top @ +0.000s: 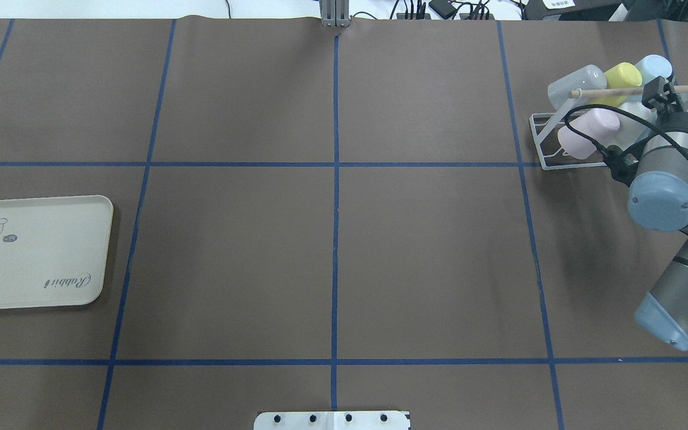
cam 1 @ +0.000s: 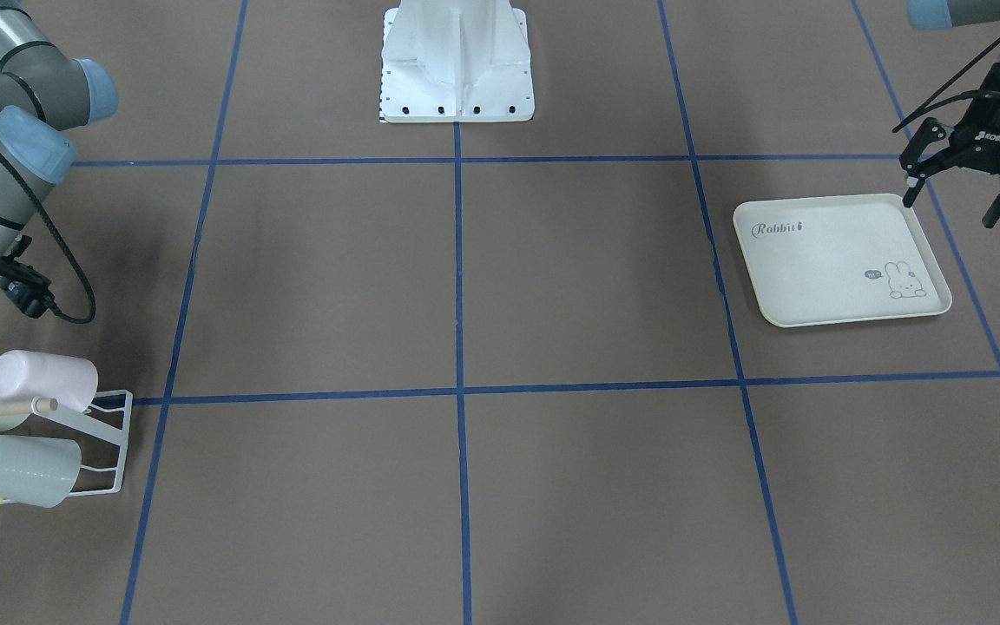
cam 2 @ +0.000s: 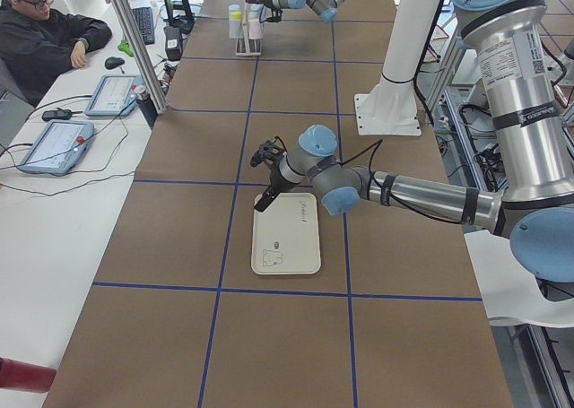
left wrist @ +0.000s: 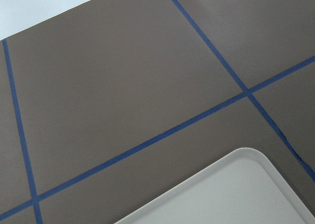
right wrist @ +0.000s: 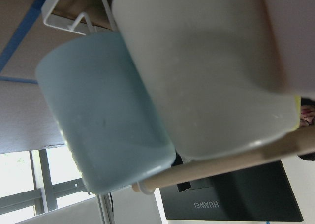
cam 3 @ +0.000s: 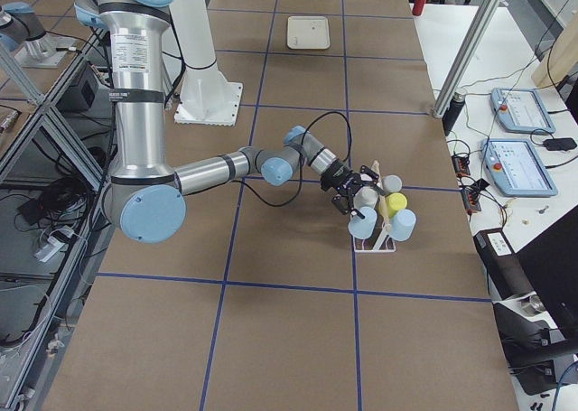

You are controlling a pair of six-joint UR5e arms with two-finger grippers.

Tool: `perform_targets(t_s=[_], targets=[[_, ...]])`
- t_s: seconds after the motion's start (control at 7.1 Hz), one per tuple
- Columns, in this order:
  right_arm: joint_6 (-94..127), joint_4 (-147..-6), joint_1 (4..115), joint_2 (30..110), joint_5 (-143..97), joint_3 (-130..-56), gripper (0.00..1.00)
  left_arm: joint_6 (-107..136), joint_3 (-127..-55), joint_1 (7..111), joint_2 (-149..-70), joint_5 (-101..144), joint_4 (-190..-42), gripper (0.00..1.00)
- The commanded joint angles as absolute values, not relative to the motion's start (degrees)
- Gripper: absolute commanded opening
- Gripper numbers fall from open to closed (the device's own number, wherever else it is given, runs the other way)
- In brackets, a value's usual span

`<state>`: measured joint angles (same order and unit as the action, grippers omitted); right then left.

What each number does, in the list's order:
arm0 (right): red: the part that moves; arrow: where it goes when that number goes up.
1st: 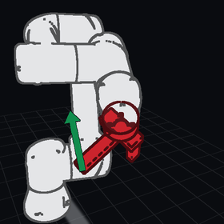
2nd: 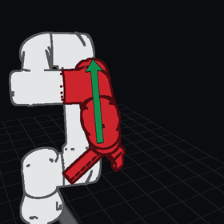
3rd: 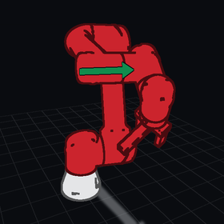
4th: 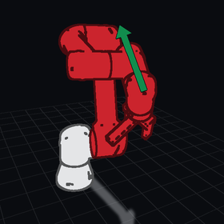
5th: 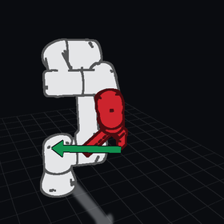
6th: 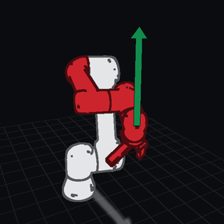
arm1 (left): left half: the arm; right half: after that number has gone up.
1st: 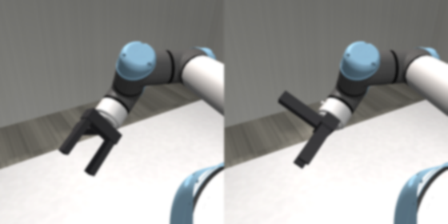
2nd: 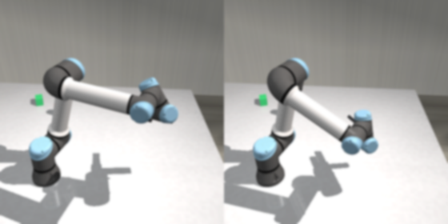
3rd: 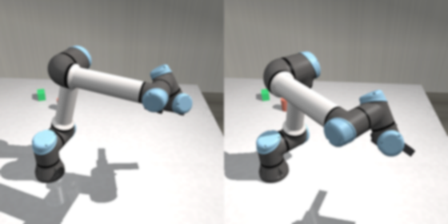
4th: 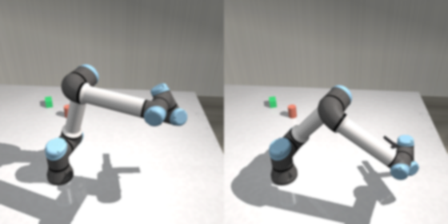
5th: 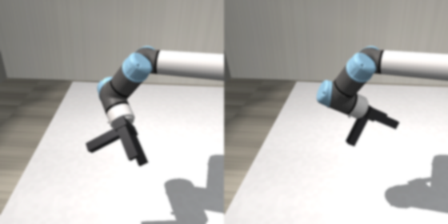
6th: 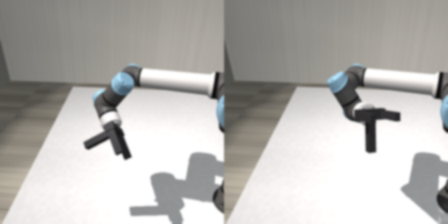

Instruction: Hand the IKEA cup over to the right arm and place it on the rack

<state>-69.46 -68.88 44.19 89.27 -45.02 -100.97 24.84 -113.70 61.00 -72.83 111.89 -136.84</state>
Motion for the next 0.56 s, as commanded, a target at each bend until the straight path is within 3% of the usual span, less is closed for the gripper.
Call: perform_targets(t_s=[0.0, 0.42], targets=[[-69.5, -69.0, 50.8, 90.4, -52.8, -106.2, 0.99, 24.9, -113.7, 61.0, -72.9, 112.0, -136.8, 1.00], [-69.3, -68.9, 67.0, 91.0, -72.9, -107.6, 0.99, 24.8, -113.8, 61.0, -72.9, 112.0, -136.8, 1.00]])
